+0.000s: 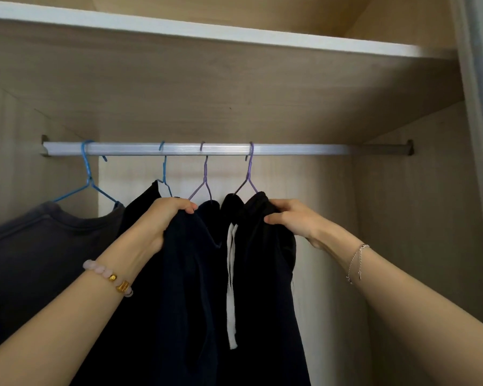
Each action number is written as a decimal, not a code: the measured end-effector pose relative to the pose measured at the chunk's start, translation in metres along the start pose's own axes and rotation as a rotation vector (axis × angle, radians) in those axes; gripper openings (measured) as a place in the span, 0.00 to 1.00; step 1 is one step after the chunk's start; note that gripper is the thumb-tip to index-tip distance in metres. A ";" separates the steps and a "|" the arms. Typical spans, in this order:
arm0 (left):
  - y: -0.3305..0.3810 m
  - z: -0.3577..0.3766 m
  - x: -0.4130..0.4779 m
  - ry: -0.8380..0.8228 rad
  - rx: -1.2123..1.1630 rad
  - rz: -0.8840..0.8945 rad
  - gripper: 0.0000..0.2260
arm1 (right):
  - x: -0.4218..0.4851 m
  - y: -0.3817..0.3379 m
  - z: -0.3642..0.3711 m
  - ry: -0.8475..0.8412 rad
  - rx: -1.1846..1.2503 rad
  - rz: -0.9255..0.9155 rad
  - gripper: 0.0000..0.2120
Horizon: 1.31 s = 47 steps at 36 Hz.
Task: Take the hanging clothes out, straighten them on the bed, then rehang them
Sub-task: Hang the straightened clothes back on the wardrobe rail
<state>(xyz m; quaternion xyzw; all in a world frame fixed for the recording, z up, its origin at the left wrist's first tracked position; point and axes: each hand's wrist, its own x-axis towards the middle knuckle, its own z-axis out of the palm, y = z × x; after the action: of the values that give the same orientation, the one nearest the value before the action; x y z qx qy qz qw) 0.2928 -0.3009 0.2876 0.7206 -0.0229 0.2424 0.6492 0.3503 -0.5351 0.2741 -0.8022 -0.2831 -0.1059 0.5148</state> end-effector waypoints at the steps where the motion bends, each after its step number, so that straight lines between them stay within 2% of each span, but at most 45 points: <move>1: 0.001 -0.002 -0.001 0.004 0.000 0.003 0.08 | 0.000 0.001 0.001 0.004 0.003 -0.005 0.19; 6: 0.010 -0.014 -0.003 -0.035 0.018 0.019 0.03 | -0.002 0.002 -0.001 0.018 -0.003 -0.004 0.18; 11: 0.019 -0.020 -0.001 -0.066 0.069 0.035 0.09 | -0.001 0.000 0.000 0.011 -0.003 -0.003 0.16; 17: 0.043 -0.016 0.016 -0.083 0.116 0.009 0.03 | 0.003 0.001 -0.002 0.003 -0.058 -0.016 0.15; 23: 0.051 -0.006 0.041 -0.086 0.113 -0.025 0.04 | 0.004 0.008 -0.006 0.008 -0.003 -0.022 0.16; 29: 0.015 0.011 0.031 -0.112 0.134 -0.062 0.04 | 0.000 0.011 -0.012 0.006 0.083 -0.011 0.15; 38: -0.061 -0.005 -0.057 -0.139 0.134 0.014 0.07 | -0.005 0.013 -0.023 -0.008 0.186 0.011 0.12; 47: -0.107 -0.016 -0.129 -0.263 0.200 -0.105 0.11 | -0.002 0.023 -0.008 0.026 0.172 -0.004 0.16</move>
<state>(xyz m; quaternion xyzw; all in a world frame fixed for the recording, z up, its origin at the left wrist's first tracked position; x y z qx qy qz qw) 0.2116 -0.3052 0.1404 0.8073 -0.0457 0.1130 0.5773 0.3624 -0.5504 0.2593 -0.7530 -0.2863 -0.0927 0.5852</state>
